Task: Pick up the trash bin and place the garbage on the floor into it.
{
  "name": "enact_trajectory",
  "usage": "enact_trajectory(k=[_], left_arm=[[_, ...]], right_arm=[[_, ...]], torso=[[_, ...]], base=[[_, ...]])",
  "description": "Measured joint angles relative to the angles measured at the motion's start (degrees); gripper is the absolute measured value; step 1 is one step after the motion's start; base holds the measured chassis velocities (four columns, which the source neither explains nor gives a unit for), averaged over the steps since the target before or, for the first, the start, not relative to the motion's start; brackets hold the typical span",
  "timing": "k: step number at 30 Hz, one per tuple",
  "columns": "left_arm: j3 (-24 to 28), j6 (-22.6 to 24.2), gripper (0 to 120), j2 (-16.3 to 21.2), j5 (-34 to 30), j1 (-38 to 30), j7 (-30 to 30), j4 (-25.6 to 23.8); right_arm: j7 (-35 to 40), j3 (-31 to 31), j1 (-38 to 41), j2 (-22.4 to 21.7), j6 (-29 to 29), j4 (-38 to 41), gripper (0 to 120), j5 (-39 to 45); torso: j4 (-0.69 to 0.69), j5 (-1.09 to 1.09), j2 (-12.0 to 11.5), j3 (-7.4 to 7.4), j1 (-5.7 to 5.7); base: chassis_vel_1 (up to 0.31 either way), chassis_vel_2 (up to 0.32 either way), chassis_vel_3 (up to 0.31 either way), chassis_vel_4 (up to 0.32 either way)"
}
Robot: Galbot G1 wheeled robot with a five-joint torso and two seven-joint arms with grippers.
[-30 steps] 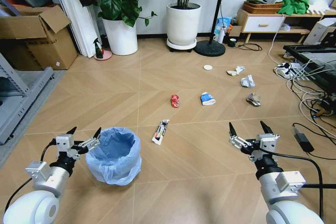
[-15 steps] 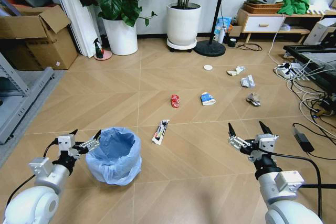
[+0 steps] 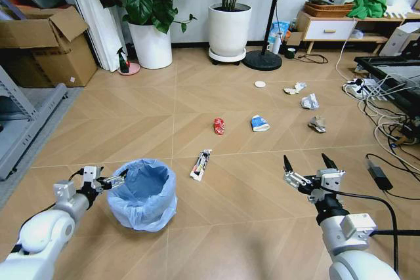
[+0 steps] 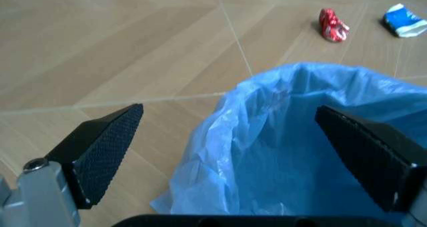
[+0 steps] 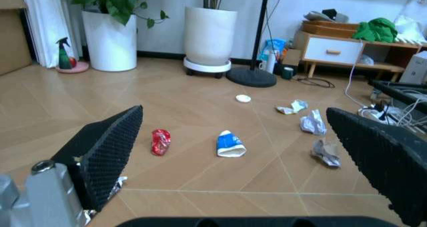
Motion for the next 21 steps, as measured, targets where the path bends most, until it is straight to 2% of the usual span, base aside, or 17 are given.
enact_trajectory(k=[7, 14, 17, 19, 21], left_arm=[[1.1, 5.1, 100, 0.9, 0.9, -1.7, 0.0, 3.3], [1.0, 9.8, 100, 1.8, 2.4, -1.3, 0.1, 3.7], [1.0, 10.2, 100, 1.8, 3.0, -1.2, 0.2, 3.7], [1.1, 10.2, 93, 1.8, 3.7, -1.2, 0.3, 3.8], [1.1, 10.1, 91, 1.8, 3.8, -1.2, 0.3, 3.8]], right_arm=[[0.0, -0.6, -0.2, 0.5, 0.1, -0.2, 100, -0.1], [0.1, -1.1, -0.5, 0.9, 0.4, -0.2, 100, -0.5], [0.1, -1.2, -0.5, 0.9, 0.4, -0.2, 100, -0.5], [0.1, -1.4, -0.5, 0.9, 0.5, -0.3, 100, -0.7], [0.1, -1.4, -0.5, 1.0, 0.5, -0.3, 100, -0.8]], torso=[[0.01, 0.0, 0.0, 0.0, 0.0], [0.01, 0.0, 0.0, -0.01, 0.0], [0.01, 0.0, 0.0, -0.01, 0.0], [0.01, 0.0, 0.0, -0.01, 0.0], [0.01, 0.0, 0.0, -0.01, 0.0]], base=[[0.0, 0.0, 0.0, 0.0], [0.0, 0.0, 0.0, 0.0], [0.0, 0.0, 0.0, 0.0], [0.0, 0.0, 0.0, 0.0], [0.0, 0.0, 0.0, 0.0]])
